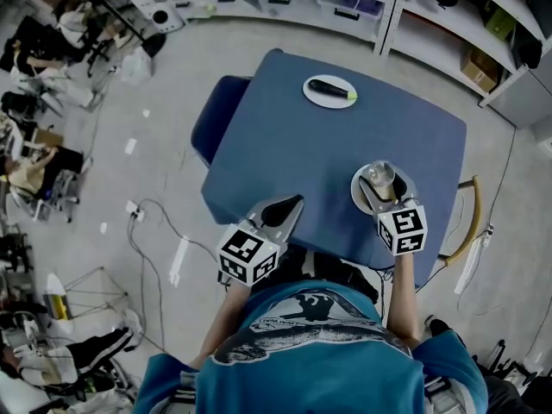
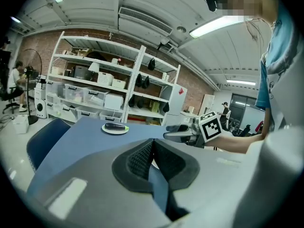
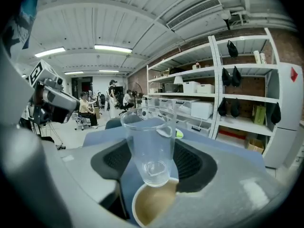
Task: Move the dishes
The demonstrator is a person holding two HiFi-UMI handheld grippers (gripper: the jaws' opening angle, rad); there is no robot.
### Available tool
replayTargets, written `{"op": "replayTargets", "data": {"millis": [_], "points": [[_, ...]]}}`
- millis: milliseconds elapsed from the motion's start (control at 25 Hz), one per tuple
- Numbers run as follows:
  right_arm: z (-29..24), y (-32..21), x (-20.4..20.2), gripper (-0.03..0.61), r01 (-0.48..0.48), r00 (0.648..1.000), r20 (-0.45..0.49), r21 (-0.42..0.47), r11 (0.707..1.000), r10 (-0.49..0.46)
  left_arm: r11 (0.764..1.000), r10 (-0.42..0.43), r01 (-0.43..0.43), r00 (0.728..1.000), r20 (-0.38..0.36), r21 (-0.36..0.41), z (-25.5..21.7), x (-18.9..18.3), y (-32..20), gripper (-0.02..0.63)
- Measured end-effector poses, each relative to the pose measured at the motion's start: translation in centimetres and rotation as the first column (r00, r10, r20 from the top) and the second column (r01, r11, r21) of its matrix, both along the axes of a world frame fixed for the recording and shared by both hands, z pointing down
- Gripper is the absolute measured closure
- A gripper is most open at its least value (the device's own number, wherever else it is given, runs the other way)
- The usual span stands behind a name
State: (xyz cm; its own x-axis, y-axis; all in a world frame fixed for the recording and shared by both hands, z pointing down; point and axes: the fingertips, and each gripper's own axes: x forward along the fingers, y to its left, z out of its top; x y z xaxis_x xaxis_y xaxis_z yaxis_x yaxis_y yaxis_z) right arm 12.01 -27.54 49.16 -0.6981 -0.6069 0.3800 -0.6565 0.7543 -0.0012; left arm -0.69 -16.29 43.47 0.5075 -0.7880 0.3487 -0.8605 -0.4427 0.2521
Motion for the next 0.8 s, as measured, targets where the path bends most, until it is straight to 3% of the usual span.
{"op": "replayTargets", "data": {"millis": [280, 600, 800], "points": [[-1.8, -2.8, -9.8, 0.304, 0.107, 0.994, 0.03, 0.052, 0.993, -0.108, 0.999, -0.036, 0.036, 0.999, -0.004, 0.012, -0.4, -3.5, -0.2, 0.601], [2.4, -5.9, -20.1, 0.304, 0.183, 0.983, 0.005, 0.002, 0.983, -0.183, 0.989, -0.144, 0.144, 0.99, 0.001, 0.016, -0.4, -9.8, 0.5, 0.601], [5.6, -7.0, -24.1, 0.304, 0.193, 0.981, -0.017, -0.048, 0.98, -0.194, 0.98, -0.199, 0.199, 0.98, 0.005, 0.003, 0.1, -13.2, 1.3, 0.601]]}}
